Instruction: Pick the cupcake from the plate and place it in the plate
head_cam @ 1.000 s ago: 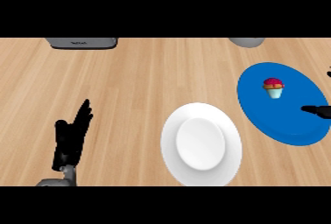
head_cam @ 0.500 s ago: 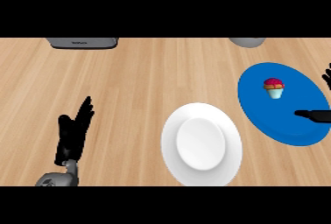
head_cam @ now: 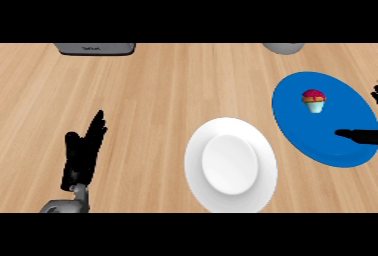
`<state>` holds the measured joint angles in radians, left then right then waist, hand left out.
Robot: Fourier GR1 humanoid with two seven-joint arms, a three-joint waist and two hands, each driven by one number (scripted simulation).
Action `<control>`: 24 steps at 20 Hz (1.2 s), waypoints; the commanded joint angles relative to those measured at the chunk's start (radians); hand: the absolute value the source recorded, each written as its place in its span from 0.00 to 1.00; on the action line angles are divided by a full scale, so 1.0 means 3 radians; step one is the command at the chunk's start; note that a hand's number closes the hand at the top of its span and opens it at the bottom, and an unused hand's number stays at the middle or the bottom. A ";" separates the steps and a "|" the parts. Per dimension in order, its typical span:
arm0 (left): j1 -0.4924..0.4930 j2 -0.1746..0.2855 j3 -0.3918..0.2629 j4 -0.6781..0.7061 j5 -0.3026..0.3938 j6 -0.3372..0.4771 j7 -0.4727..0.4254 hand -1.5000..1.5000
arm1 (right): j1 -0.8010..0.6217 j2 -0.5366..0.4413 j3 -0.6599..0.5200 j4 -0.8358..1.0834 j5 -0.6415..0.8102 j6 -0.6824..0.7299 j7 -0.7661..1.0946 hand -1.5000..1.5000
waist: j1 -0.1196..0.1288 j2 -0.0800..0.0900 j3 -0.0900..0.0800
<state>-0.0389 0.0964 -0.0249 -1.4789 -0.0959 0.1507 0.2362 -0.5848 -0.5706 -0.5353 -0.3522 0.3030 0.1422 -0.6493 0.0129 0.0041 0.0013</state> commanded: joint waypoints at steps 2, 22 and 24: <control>-0.0074 0.0110 0.0097 -0.0080 0.0052 -0.0126 0.0090 0.50 | 0.0052 -0.0091 0.0041 0.0133 -0.0034 -0.0118 -0.0102 0.00 | 0.0001 0.0001 0.0000; 0.0144 -0.0035 0.0010 -0.0036 -0.0052 -0.0100 -0.0096 0.50 | 0.0125 -0.0536 -0.0070 0.0579 -0.0207 -0.0219 -0.0337 0.00 | 0.0039 0.0016 0.0007; -0.0013 -0.0039 0.0069 0.0124 -0.0030 -0.0100 -0.0200 0.50 | 0.0212 -0.0470 -0.0112 0.0638 -0.0242 -0.0249 -0.0487 0.00 | 0.0042 0.0026 0.0009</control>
<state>-0.0437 0.0960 -0.0031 -1.4731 -0.0980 0.1159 0.2181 -0.5403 -0.7031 -0.5513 -0.1783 0.2496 0.0693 -0.7653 0.0247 0.0103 0.0036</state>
